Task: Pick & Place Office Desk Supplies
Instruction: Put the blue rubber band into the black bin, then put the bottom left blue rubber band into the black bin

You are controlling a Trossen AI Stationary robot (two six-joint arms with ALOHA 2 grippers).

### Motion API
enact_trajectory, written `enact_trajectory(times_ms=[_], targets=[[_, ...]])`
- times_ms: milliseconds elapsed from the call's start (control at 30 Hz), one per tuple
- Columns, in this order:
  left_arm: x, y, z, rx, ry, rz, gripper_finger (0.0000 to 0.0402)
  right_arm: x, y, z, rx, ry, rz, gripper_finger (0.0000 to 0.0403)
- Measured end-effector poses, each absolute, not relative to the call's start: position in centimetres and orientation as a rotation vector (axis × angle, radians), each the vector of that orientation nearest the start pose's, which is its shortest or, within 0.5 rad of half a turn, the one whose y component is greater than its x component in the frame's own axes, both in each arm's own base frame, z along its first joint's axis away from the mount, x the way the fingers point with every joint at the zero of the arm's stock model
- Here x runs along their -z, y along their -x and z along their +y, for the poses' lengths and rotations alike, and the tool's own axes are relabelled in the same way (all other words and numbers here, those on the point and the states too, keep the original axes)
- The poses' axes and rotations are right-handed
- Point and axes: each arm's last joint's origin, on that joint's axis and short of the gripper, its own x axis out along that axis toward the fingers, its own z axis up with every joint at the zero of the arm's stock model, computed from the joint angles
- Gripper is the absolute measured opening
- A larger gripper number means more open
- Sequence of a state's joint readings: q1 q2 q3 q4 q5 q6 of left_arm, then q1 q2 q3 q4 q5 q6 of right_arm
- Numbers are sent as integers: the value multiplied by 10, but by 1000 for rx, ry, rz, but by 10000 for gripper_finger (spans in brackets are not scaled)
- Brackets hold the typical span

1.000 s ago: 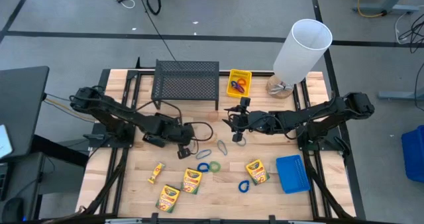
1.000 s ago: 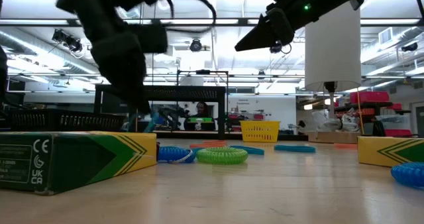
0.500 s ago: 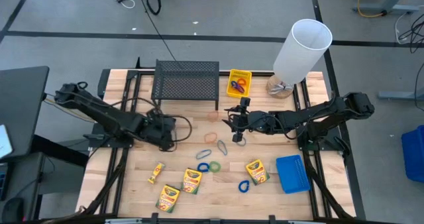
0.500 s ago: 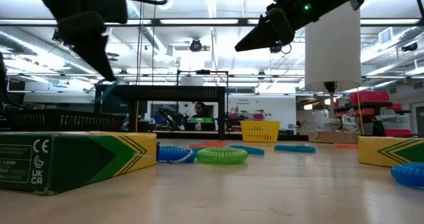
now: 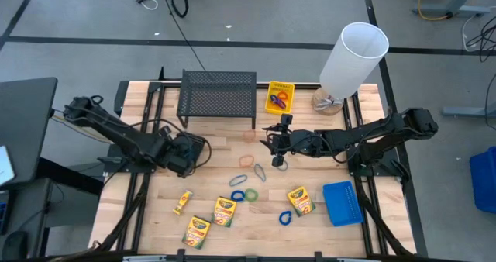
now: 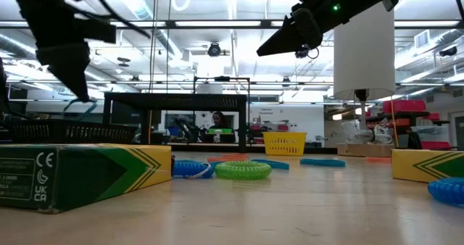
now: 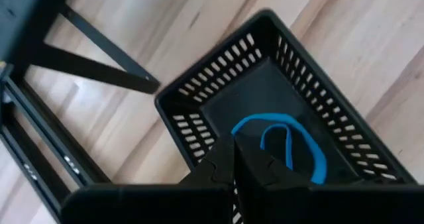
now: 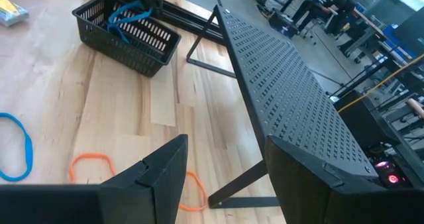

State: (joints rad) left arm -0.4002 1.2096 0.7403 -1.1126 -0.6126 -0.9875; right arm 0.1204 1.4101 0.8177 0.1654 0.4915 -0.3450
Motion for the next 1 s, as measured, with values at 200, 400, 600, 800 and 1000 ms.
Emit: enact_trajectory(times_ms=[200,400,600,800,1000], targets=[[-192,-160,-50,-814,98,1104,43,-238,-299,22,290,465,469,212],[-192,-161,-50,-815,108,1094,114,-238,-299,22,290,465,469,212],[-192,-167,-53,-768,119,1059,182,-238,-299,22,290,465,469,212],[-203,-198,-66,-562,182,850,205,-238,-299,22,290,465,469,212],[-213,-236,-77,-291,272,651,201,-238,-299,22,290,465,469,212]])
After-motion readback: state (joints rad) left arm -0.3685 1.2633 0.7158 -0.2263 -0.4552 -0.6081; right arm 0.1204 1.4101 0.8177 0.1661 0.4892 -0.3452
